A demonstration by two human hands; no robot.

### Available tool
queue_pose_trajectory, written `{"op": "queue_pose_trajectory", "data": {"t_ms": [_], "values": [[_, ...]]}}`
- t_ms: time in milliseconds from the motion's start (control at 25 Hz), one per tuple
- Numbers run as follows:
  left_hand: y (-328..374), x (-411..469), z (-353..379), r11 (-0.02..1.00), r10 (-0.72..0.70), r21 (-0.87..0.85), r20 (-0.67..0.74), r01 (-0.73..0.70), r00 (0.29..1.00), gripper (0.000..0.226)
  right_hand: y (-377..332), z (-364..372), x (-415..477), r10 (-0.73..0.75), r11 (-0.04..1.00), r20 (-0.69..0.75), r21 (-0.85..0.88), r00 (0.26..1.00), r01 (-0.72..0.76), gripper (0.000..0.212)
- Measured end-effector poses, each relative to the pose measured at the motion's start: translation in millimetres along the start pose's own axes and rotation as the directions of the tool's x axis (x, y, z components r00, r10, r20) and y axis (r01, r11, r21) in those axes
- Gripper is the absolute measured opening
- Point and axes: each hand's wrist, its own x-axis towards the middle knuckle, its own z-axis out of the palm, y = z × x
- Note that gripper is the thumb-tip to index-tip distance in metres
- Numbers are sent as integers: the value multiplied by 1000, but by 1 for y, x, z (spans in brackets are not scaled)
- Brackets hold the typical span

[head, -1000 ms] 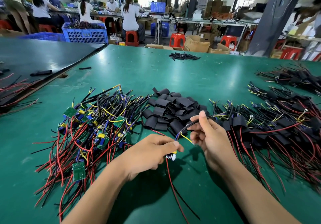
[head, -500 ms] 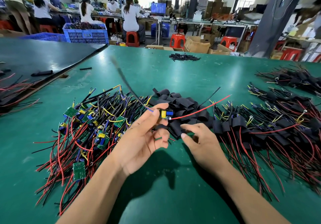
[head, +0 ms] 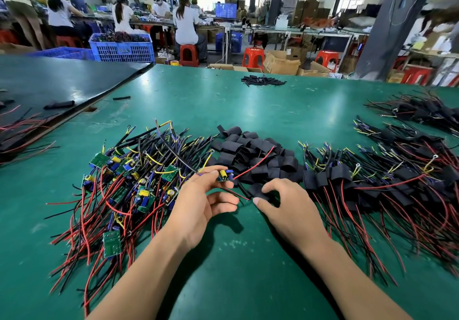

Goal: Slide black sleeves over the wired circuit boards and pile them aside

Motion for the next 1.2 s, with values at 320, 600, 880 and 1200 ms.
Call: {"op": "queue_pose_trajectory", "data": {"t_ms": [320,600,880,1200], "values": [[-3,3,2,999,34,-18,-164,-37,986,23,-3,-13,8,277,778,-105,608,955,-159,16],[-6,2,0,997,78,41,-198,-72,977,23,0,-24,20,399,266,-36,961,916,-79,28],[-10,3,1,979,154,173,-267,-109,951,25,2,-22,23,467,204,-52,978,883,-51,32],[-8,0,3,975,140,205,-246,-90,959,26,3,-26,25,521,120,-37,992,853,-31,28]]}}
